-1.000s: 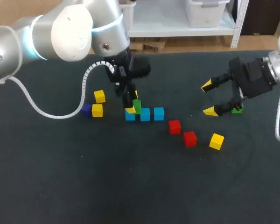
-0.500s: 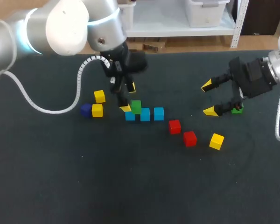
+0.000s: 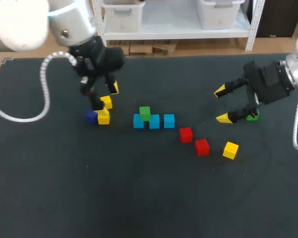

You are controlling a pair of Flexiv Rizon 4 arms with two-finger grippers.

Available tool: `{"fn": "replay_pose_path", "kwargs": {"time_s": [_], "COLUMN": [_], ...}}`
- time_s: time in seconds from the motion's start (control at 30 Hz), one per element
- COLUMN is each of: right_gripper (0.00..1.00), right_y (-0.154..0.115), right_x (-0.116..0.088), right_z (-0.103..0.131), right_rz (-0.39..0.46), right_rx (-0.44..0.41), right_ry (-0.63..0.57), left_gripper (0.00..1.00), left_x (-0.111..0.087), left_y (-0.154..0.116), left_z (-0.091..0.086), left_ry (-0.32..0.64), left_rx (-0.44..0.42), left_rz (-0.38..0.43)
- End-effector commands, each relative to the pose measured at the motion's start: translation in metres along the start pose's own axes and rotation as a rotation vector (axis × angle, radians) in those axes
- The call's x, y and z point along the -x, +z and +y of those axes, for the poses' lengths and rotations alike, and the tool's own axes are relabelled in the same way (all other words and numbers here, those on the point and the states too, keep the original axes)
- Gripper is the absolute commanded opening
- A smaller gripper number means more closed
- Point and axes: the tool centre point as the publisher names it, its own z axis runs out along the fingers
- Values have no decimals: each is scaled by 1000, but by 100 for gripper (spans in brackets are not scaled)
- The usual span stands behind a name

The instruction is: Place the blue cubes, place green cubes on the blue cubes, place the yellow cubes on the green cubes, then place the red cubes on the yellow cubes, and place purple cube on the red cubes.

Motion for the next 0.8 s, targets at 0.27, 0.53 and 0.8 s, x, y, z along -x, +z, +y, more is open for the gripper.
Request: {"fn": "replay_pose_path", "kwargs": {"time_s": [0.27, 0.53, 0.8], "right_gripper": [100, 100, 100], "right_y": [1, 1, 1], "right_x": [-1, -1, -1], "right_z": [-1, -1, -1], "right_rz": [-3, -3, -3], "right_rx": [0, 0, 0], "right_ry": [-1, -1, -1], "left_gripper": [100, 100, 100], "left_x": [-38, -43, -43], "left_y": [-32, -47, -47], "left_z": [-40, -47, -47], "left_ry": [122, 232, 232], "left_rx": [52, 17, 17], "left_rz": [-67, -27, -27]}}
